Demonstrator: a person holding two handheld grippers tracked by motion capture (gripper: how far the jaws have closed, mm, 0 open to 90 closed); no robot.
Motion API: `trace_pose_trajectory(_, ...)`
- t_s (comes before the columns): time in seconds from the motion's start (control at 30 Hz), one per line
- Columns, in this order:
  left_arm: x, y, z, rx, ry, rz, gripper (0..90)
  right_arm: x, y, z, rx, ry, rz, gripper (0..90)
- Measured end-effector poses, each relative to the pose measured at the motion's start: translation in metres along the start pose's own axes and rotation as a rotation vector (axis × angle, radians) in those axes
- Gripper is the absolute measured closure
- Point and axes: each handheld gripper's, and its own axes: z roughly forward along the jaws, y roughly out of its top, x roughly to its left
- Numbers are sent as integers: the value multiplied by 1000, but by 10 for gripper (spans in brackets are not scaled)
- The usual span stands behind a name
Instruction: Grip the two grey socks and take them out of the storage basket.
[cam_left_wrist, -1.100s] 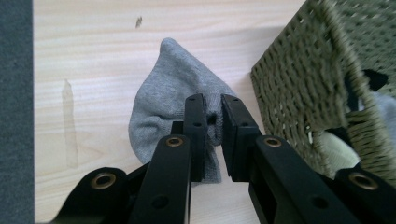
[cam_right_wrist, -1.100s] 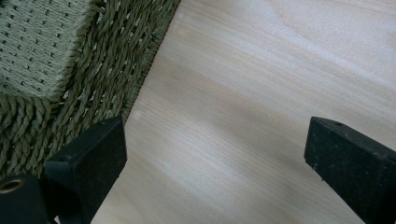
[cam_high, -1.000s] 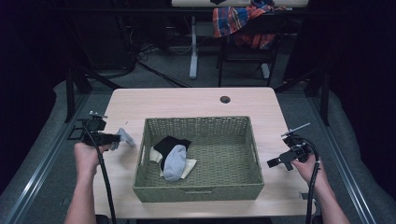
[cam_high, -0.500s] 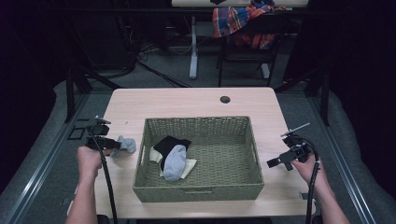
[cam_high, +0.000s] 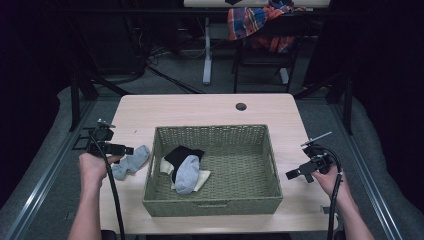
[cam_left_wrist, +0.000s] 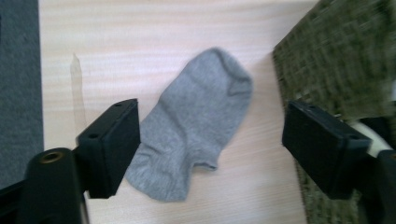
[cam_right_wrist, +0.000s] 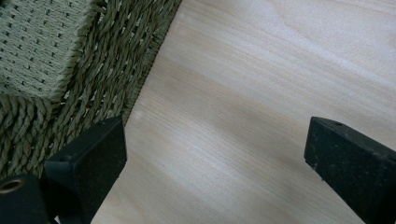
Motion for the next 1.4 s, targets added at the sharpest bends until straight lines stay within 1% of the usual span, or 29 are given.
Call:
trace_pose_trajectory(0.03, -4, 1, -4, -15, -1, 8, 185, -1, 0, 0, 4, -5, -5, 56)
trace_pose_trajectory(0.07, -12, 4, -13, -39, -10, 31, 151, -2, 1, -2, 29, -1, -27, 56)
trace_pose_trajectory(0.1, -12, 4, -13, -39, -10, 31, 144, -2, 1, -2, 29, -1, -27, 56)
trace_pose_trajectory(0.13, -18, 6, -18, -53, -17, 49, 144, -1, 0, -1, 3, -3, -6, 56)
trace_pose_trajectory(0.17, -22, 7, -20, -61, -20, 60, 134, -2, 1, -1, 12, 2, -13, 56)
trace_pose_trajectory(0.2, -29, 9, -23, -74, -21, 79, 118, -3, 1, -3, 34, -2, -31, 56)
trace_pose_trajectory(0.27, -40, 11, -27, -93, -32, 104, 111, -3, 1, -3, 33, -1, -30, 56)
trace_pose_trajectory(0.3, -43, 12, -28, -95, -38, 112, 101, -3, 1, -3, 29, -2, -23, 56)
trace_pose_trajectory(0.33, -49, 13, -29, -100, -43, 131, 97, -2, 0, -1, 1, -5, -1, 56)
trace_pose_trajectory(0.43, -62, 14, -31, -104, -52, 163, 79, -2, 0, -1, 1, -5, 0, 56)
trace_pose_trajectory(0.47, -68, 15, -31, -108, -57, 179, 77, -2, 0, -1, 2, -4, -2, 56)
trace_pose_trajectory(0.5, -71, 15, -31, -107, -59, 186, 66, -3, 1, -3, 32, 1, -26, 56)
trace_pose_trajectory(0.53, -75, 15, -31, -108, -63, 200, 63, -3, 1, -3, 34, 3, -31, 56)
trace_pose_trajectory(0.63, -85, 15, -31, -108, -73, 222, 48, -2, 1, -1, 10, 1, -15, 56)
trace_pose_trajectory(0.67, -88, 16, -30, -108, -80, 229, 40, -1, 1, 0, 1, -2, -2, 56)
trace_pose_trajectory(0.73, -95, 16, -29, -102, -88, 248, 37, -1, 1, 0, 4, 0, -3, 56)
trace_pose_trajectory(0.77, -101, 16, -28, -102, -91, 264, 30, -3, 1, -2, 16, 6, -18, 56)
trace_pose_trajectory(0.8, -101, 16, -28, -102, -91, 264, 24, -3, 1, -2, 16, 6, -18, 56)
trace_pose_trajectory(0.9, -110, 16, -24, -95, -103, 285, 19, -2, 1, -1, 16, 4, -17, 56)
trace_pose_trajectory(0.93, -113, 16, -23, -87, -108, 298, 12, -1, 1, 0, 1, -1, -1, 56)
trace_pose_trajectory(0.97, -115, 16, -22, -86, -108, 300, 12, -1, 1, 0, 1, -1, -1, 56)
trace_pose_trajectory(1.0, -118, 16, -20, -83, -112, 309, 4, -3, 1, -1, 15, 5, -16, 56)
trace_pose_trajectory(1.03, -119, 15, -19, -77, -113, 315, 4, -3, 1, -1, 15, 5, -16, 56)
trace_pose_trajectory(1.07, -124, 15, -16, -71, -119, 328, 4, -3, 1, -2, 18, 7, -16, 56)
trace_pose_trajectory(1.1, -124, 15, -16, -71, -119, 328, 4, -3, 1, -2, 18, 7, -16, 56)
trace_pose_trajectory(1.23, -134, 14, -9, -56, -127, 354, 4, -4, 1, -1, 17, 6, -17, 56)
trace_pose_trajectory(1.37, -140, 14, -3, -52, -140, 364, 3, -2, 1, -1, 16, 5, -15, 56)
trace_pose_trajectory(1.4, -141, 14, -2, -52, -145, 363, 3, -1, 1, 0, 1, -1, -3, 56)
